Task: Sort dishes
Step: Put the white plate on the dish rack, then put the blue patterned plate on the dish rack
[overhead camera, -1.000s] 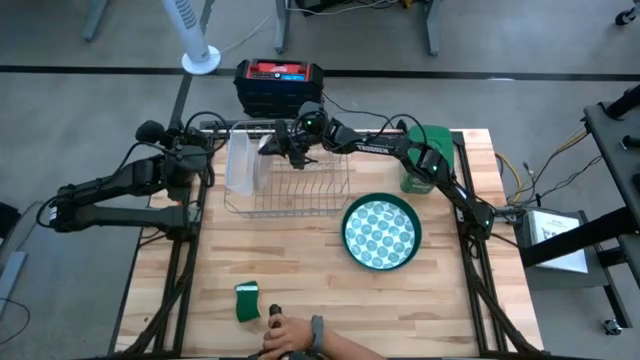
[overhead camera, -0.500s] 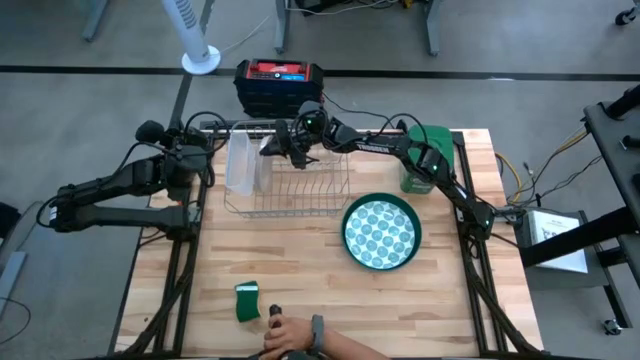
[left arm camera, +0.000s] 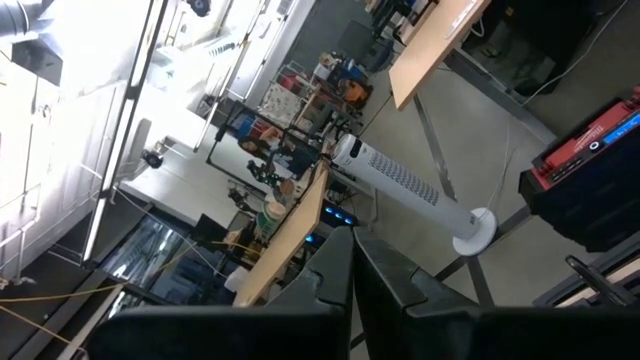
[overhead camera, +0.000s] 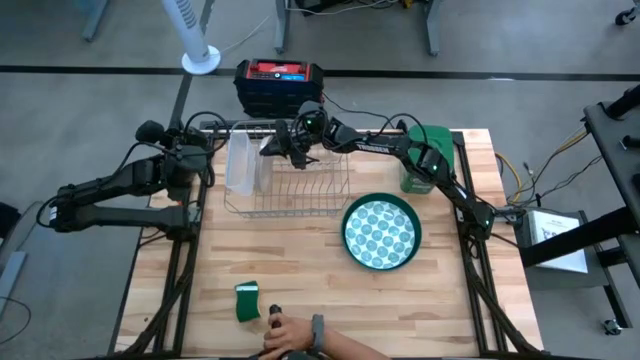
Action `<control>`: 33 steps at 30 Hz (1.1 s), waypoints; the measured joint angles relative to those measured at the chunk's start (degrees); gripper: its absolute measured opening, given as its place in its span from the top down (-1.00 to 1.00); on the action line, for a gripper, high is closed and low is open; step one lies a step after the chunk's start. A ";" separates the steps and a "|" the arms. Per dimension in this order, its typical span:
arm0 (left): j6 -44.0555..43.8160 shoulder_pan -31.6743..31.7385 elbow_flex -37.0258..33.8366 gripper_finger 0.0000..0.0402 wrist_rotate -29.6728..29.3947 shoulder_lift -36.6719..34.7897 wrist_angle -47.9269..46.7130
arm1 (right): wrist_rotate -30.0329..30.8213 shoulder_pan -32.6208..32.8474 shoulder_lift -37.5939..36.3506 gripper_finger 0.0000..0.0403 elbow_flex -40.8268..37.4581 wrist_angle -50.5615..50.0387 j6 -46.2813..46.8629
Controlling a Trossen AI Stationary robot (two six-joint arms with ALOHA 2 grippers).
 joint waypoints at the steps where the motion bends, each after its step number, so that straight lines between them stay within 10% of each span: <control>1: -0.02 -0.01 0.00 1.00 -0.01 0.00 0.00 | 0.00 0.00 0.00 0.89 0.00 0.00 -0.01; 33: -0.22 -0.01 0.00 1.00 -0.01 0.00 0.02 | 6.59 0.15 0.00 0.14 0.11 -4.44 0.56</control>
